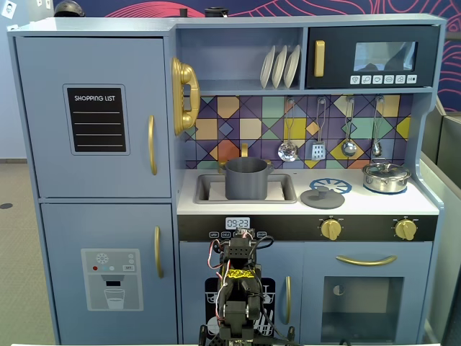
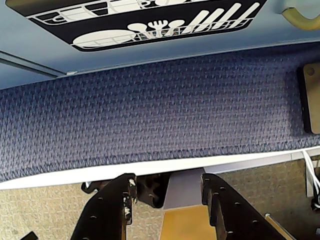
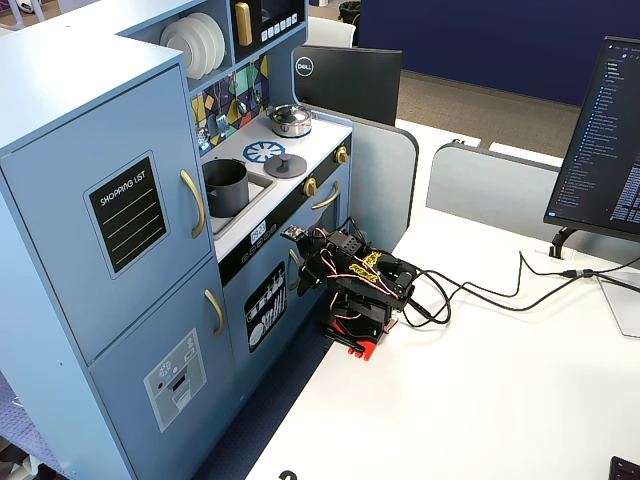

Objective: Pick up the lid from the counter and put it on the gray recipient

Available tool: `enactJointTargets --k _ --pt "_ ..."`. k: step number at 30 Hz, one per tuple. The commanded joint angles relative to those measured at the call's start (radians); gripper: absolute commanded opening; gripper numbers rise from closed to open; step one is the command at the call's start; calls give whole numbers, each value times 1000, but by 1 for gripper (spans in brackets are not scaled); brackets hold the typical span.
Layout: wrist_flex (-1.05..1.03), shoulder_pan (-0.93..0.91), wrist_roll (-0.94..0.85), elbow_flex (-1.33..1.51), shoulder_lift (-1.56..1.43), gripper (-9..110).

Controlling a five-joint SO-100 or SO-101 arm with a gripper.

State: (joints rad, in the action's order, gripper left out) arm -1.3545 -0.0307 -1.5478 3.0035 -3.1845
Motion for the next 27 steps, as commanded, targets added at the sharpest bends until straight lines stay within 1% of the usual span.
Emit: enactJointTargets --k 1,10,13,16,18,20,22,24,27 --pt "-175 -54 35 -2 6 0" --pt "-173 -55 37 -2 6 0" --pt "-115 -80 25 -34 15 0" --pt "48 -69 46 -247 192 0" --pt "87 -60 51 -466 348 0" --pt "78 -55 43 -670 462 0" --pt "71 -61 11 -815 520 0" --pt "55 -66 -26 -911 545 0" --pt "40 -69 -63 -971 548 0"
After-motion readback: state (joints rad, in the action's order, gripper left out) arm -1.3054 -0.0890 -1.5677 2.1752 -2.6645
